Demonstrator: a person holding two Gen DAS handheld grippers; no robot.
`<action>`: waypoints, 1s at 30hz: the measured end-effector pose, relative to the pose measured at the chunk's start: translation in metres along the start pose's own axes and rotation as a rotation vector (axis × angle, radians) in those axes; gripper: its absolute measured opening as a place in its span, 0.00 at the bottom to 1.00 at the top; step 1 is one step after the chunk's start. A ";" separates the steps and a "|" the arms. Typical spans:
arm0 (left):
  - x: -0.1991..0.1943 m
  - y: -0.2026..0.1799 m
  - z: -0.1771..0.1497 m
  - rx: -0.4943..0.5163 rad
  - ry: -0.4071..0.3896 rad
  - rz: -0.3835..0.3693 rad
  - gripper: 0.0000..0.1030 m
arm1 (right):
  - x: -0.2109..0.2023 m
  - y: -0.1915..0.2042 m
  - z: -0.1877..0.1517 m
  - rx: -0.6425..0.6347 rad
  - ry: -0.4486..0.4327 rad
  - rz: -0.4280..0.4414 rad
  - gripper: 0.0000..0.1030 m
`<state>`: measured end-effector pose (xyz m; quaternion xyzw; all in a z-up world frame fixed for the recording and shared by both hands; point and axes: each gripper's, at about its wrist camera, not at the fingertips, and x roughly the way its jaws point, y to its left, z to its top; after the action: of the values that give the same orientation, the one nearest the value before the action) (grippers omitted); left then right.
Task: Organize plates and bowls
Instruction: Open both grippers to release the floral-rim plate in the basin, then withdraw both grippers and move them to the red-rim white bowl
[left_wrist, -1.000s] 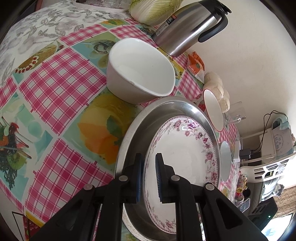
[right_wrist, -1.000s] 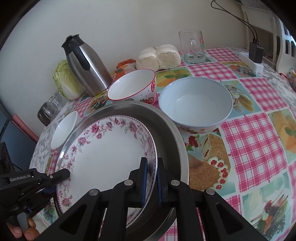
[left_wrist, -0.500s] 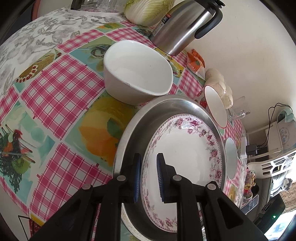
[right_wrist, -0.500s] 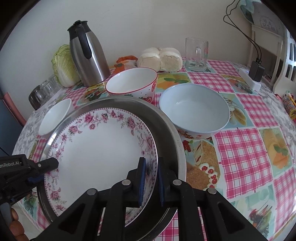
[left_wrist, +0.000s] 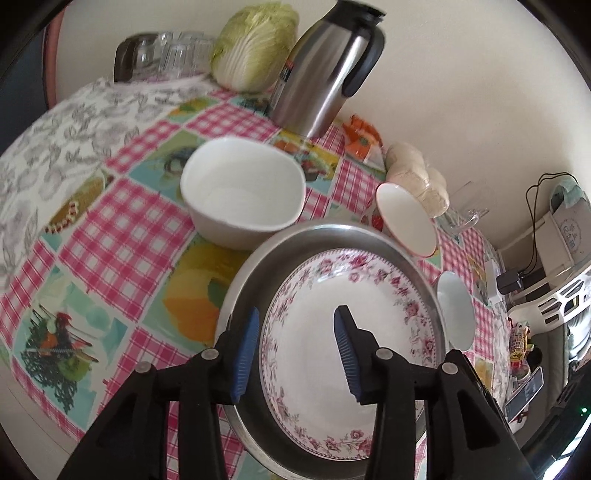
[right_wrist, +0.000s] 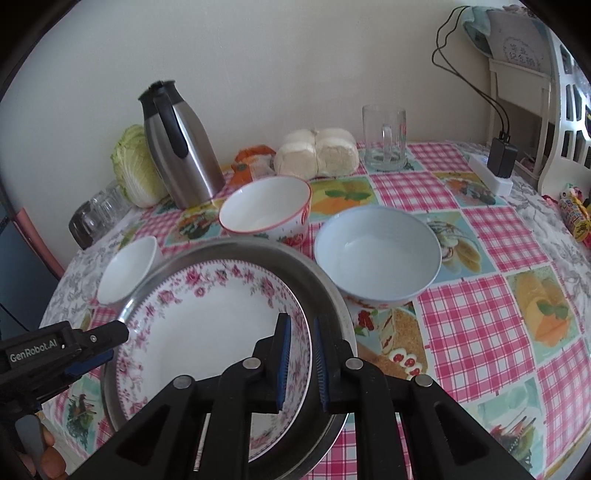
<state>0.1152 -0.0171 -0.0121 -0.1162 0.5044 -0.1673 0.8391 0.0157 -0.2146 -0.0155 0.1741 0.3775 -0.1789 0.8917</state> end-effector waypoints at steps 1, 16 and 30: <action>-0.003 -0.003 0.000 0.016 -0.015 0.006 0.55 | -0.003 0.001 0.001 -0.002 -0.011 0.004 0.15; -0.001 0.002 -0.002 0.068 -0.027 0.225 0.87 | -0.010 -0.005 0.003 0.012 -0.047 -0.023 0.80; 0.001 0.016 -0.003 -0.004 -0.030 0.302 0.99 | -0.005 -0.009 0.001 0.015 -0.028 -0.040 1.00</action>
<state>0.1157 -0.0031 -0.0201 -0.0433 0.5036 -0.0366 0.8621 0.0090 -0.2225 -0.0127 0.1705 0.3670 -0.2021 0.8919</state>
